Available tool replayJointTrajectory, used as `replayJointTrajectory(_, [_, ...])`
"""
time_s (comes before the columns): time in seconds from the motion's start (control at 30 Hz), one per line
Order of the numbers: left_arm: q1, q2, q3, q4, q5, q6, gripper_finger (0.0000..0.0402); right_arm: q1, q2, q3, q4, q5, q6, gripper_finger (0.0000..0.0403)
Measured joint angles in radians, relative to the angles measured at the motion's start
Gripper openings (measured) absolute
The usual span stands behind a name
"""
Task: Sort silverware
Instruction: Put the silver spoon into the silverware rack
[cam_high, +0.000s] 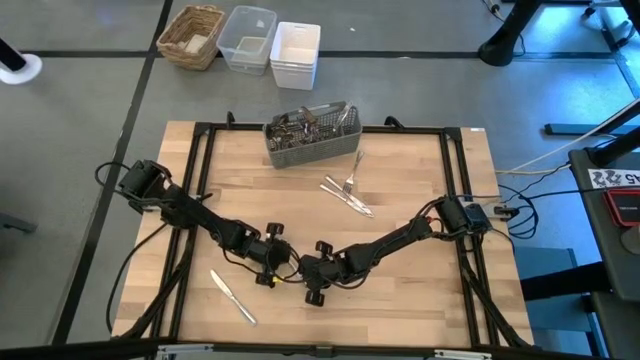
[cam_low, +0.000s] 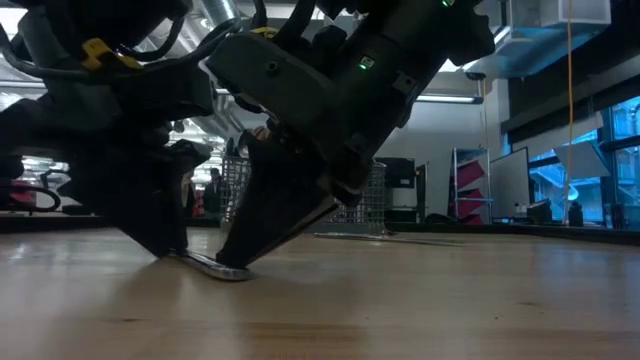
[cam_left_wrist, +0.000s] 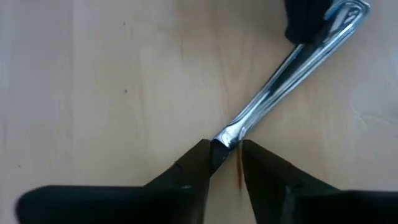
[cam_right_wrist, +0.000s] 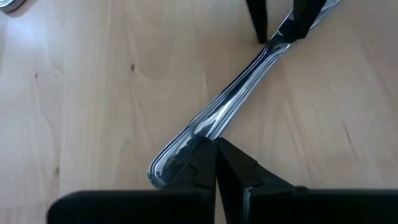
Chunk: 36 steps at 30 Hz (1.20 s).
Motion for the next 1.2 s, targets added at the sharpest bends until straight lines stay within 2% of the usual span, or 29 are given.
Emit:
replayJointTrajectory(0.23, [-0.001,0.000,0.000,-0.002,-0.001,-0.022,0.0014,0.000,0.001,0.004,0.025,0.000,0.000,0.0012])
replayJointTrajectory(0.3, [0.000,0.000,0.000,-0.003,-0.001,-0.053,0.0005,0.000,0.003,0.020,0.014,-0.001,0.000,0.0012])
replayJointTrajectory(0.5, [0.001,-0.001,0.001,-0.032,0.021,-0.087,0.0009,0.006,0.008,0.071,-0.026,-0.022,-0.003,0.0012])
replayJointTrajectory(0.8, [-0.002,-0.001,0.001,-0.048,0.033,-0.089,0.0010,0.005,0.008,0.177,-0.327,-0.014,-0.001,0.0012])
replayJointTrajectory(1.2, [-0.003,-0.020,-0.002,-0.027,0.050,-0.100,0.0010,0.004,0.006,0.179,-0.344,0.023,0.009,0.0012])
